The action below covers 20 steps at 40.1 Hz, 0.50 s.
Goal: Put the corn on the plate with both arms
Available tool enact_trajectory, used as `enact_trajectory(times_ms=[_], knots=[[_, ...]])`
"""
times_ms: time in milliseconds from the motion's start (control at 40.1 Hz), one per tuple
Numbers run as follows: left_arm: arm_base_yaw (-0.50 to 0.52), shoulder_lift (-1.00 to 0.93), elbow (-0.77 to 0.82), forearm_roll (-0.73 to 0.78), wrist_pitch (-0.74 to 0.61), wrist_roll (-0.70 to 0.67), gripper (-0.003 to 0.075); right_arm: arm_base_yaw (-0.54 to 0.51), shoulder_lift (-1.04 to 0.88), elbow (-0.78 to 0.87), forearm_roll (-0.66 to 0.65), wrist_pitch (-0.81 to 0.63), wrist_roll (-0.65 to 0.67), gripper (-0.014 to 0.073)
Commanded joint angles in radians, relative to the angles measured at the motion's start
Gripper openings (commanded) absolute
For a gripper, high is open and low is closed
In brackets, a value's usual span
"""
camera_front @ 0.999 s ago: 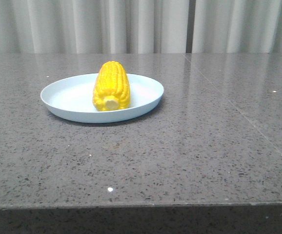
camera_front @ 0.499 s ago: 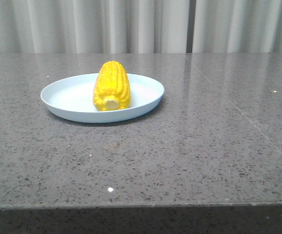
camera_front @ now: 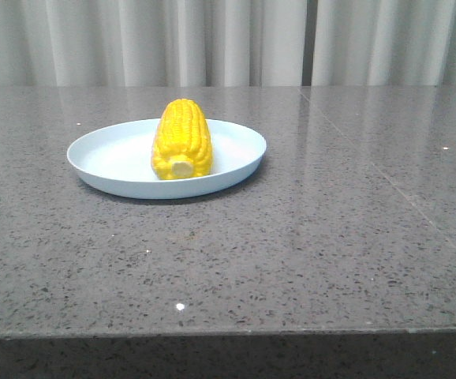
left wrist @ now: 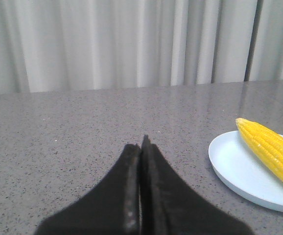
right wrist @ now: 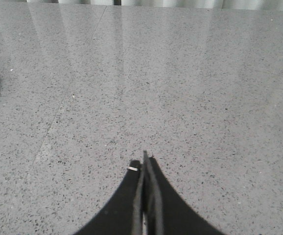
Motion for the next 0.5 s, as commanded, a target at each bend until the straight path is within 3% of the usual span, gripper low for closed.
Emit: enact_trajectory(times_ms=[0,200,474], knots=[[0.03,-0.029,0.03,0.003,-0.12,-0.001,-0.002,-0.005,0.008,-0.026,-0.003,-0.071,-0.006,-0.0062],[0.132,-0.174,0.171,0.003,-0.14,-0.001,-0.002,-0.005,0.008,-0.026,-0.003,-0.071,-0.006,-0.0062],[0.157,-0.17,0.315,0.003,-0.239,-0.001,-0.002,-0.005,0.008,-0.026,-0.003,-0.07,-0.006,-0.0062]])
